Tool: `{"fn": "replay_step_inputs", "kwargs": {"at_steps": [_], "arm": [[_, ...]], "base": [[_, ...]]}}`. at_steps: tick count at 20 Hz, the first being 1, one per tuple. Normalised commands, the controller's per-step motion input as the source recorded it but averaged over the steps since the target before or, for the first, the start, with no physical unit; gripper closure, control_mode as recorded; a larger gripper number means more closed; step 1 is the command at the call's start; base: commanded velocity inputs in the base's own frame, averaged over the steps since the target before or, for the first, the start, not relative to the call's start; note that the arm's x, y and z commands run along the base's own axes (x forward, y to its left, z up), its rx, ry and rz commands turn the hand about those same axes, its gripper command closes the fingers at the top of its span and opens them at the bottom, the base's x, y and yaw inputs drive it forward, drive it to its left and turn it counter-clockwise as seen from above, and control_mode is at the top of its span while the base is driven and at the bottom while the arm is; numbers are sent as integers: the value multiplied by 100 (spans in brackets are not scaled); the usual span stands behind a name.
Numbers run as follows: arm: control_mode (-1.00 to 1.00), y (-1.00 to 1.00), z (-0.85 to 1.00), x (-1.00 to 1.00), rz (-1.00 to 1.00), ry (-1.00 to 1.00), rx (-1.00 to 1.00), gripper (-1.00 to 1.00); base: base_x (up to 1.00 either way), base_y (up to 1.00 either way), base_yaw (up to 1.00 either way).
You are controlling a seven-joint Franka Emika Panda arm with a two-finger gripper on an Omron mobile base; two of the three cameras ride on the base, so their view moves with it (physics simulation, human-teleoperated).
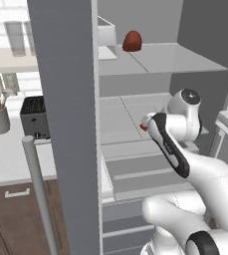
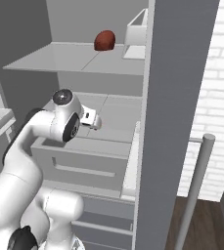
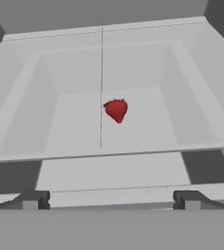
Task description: Take the strawberry from the fridge and place it on top of the pancake, located on the dining counter.
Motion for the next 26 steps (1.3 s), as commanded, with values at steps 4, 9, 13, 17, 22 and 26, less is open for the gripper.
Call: {"fn": "replay_step_inputs", "kwargs": {"at_steps": [4,9,13,17,22,26], "arm": [[-100,0,-25,26,0,0,0,-100],[-100,0,-32,30,0,0,0,-100],[-100,0,-24,37,0,1,0,-100],[-100,0,-20,38,0,2,0,-100],[-100,-2,-14,39,0,0,0,-100],[-100,-11,-4,38,0,0,0,-100]], "base": [[0,0,0],[0,0,0],[0,0,0],[0,0,0],[0,0,0],[0,0,0]]}}
